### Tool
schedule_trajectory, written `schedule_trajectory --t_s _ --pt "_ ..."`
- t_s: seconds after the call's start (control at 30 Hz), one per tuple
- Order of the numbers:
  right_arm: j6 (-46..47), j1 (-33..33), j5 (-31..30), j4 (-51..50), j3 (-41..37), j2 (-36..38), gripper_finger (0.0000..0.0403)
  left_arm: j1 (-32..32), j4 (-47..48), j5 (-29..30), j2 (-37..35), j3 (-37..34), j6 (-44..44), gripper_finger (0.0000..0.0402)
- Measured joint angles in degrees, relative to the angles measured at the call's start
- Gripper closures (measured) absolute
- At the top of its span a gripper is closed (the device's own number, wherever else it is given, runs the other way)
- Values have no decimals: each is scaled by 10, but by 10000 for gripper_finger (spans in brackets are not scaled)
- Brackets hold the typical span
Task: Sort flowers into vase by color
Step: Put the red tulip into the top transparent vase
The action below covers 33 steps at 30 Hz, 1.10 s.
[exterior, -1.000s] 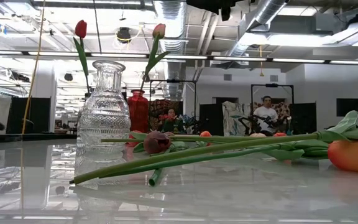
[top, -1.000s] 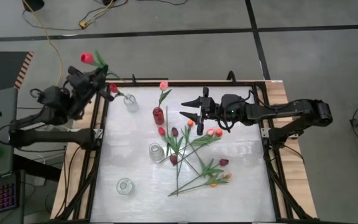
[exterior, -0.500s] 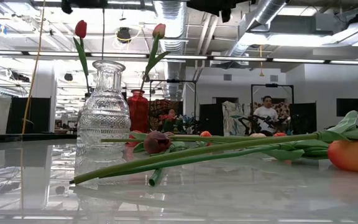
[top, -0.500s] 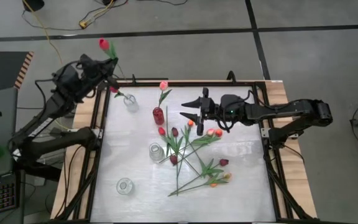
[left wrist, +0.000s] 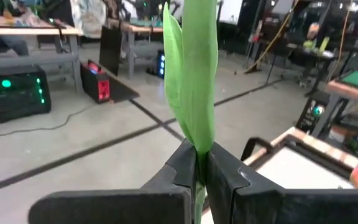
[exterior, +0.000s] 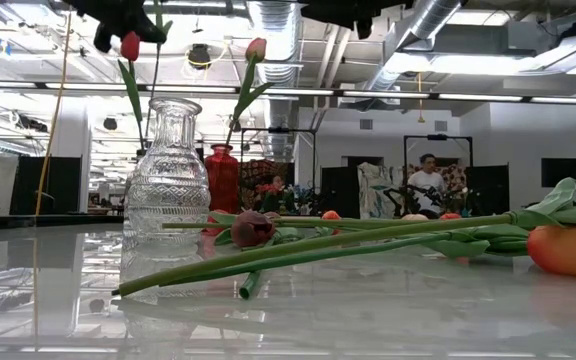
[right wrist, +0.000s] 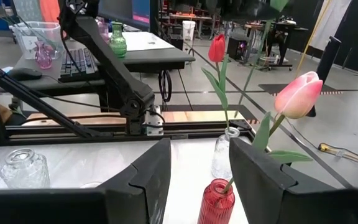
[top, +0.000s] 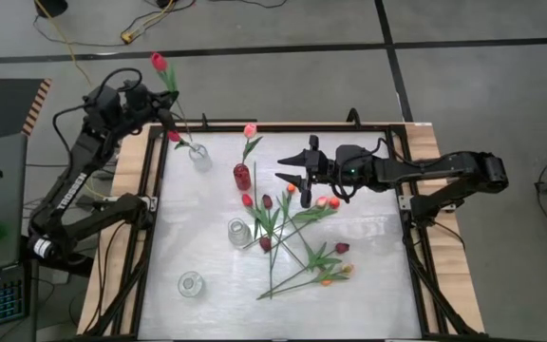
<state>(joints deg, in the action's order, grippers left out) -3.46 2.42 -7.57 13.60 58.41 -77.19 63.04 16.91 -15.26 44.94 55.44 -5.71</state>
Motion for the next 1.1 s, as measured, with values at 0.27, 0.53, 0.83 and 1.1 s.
schedule_trajectory --t_s 0.27,0.53,0.83,1.1 --pt "0 0 0 1 0 0 212 0 3 0 32 -1 0 398" --pt "0 0 0 0 0 0 212 0 -1 1 67 -2 0 398" --pt "0 0 0 1 0 0 212 0 4 -2 71 -2 -9 396" --pt "0 0 0 1 0 0 212 0 10 -2 71 -2 -9 393"
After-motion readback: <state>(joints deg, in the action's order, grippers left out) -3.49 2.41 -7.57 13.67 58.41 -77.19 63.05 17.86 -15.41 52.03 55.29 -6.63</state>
